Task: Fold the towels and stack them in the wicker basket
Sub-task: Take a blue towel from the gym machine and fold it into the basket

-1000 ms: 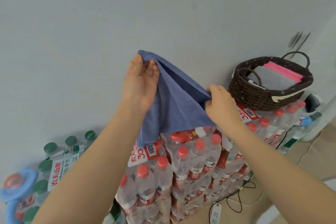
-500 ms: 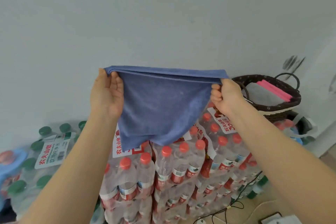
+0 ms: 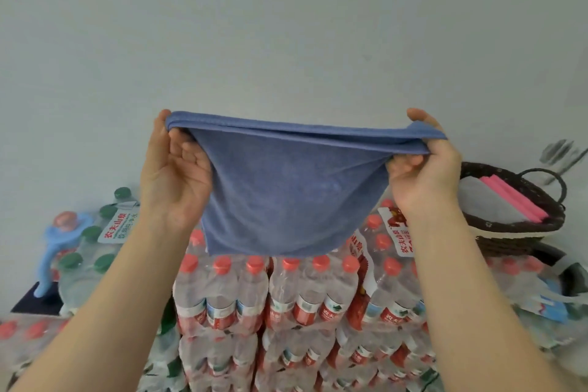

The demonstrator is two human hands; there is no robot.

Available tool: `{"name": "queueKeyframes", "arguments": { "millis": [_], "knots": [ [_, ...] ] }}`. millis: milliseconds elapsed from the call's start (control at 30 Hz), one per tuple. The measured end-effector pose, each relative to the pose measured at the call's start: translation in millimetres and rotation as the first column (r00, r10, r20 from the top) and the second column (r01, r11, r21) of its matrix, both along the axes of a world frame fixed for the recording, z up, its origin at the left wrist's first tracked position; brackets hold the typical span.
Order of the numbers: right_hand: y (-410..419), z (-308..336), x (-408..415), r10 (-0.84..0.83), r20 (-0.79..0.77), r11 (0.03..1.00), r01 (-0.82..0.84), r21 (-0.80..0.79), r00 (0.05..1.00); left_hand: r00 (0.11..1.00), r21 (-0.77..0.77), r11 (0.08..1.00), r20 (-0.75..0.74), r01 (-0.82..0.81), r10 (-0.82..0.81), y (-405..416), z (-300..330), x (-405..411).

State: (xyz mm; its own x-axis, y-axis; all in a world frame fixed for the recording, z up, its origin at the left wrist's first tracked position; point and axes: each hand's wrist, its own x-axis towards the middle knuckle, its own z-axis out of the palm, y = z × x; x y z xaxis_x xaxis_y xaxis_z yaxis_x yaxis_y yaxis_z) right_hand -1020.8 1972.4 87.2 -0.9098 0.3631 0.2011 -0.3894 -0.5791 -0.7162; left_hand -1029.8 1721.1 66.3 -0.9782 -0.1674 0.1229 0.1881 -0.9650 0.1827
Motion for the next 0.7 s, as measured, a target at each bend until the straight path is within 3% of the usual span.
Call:
{"name": "queueKeyframes", "arguments": {
  "millis": [100, 200, 233, 300, 367, 433, 500, 567, 700],
  "knots": [
    [-7.1, 5.1, 6.5, 0.040, -0.009, 0.999, -0.040, -0.029, 0.999, 0.996, -0.023, 0.996, -0.037, -0.083, 0.082, -2.9, 2.4, 11.9],
    [-7.5, -6.9, -2.8, -0.056, 0.233, 0.993, 0.029, 0.118, 0.971, 0.984, -0.233, 0.959, 0.034, -0.163, 0.175, -10.0, -8.4, 13.3],
    [-5.8, -17.5, -8.9, -0.114, 0.319, 0.981, 0.056, 0.186, 0.941, 0.968, -0.398, 0.897, 0.075, -0.192, 0.240, -13.7, -19.4, 9.4],
    [-1.7, -45.5, -21.3, -0.206, 0.436, 0.953, 0.079, 0.293, 0.876, 0.914, -0.724, 0.665, 0.124, -0.184, 0.387, -20.8, -47.4, -0.1],
    [0.3, -72.6, -29.4, -0.238, 0.545, 0.918, 0.002, 0.397, 0.804, 0.863, -0.876, 0.476, 0.183, -0.073, 0.470, -29.2, -78.0, -10.9],
    [2.2, -90.7, -34.4, -0.234, 0.652, 0.887, -0.116, 0.447, 0.722, 0.833, -0.932, 0.362, 0.219, 0.024, 0.508, -38.0, -102.7, -20.8],
    [3.6, -99.4, -38.9, -0.130, 0.737, 0.908, -0.218, 0.357, 0.664, 0.821, -0.967, 0.246, 0.189, 0.061, 0.538, -40.0, -112.5, -27.8],
    [4.2, -103.8, -45.0, 0.035, 0.778, 0.951, -0.261, 0.167, 0.628, 0.799, -0.986, 0.150, 0.142, 0.066, 0.584, -36.8, -113.2, -34.1],
    [3.2, -106.1, -64.8, 0.101, 0.790, 0.943, -0.311, 0.118, 0.605, 0.787, -0.994, 0.104, 0.099, 0.044, 0.608, -34.2, -111.9, -52.4]
  ]
}}
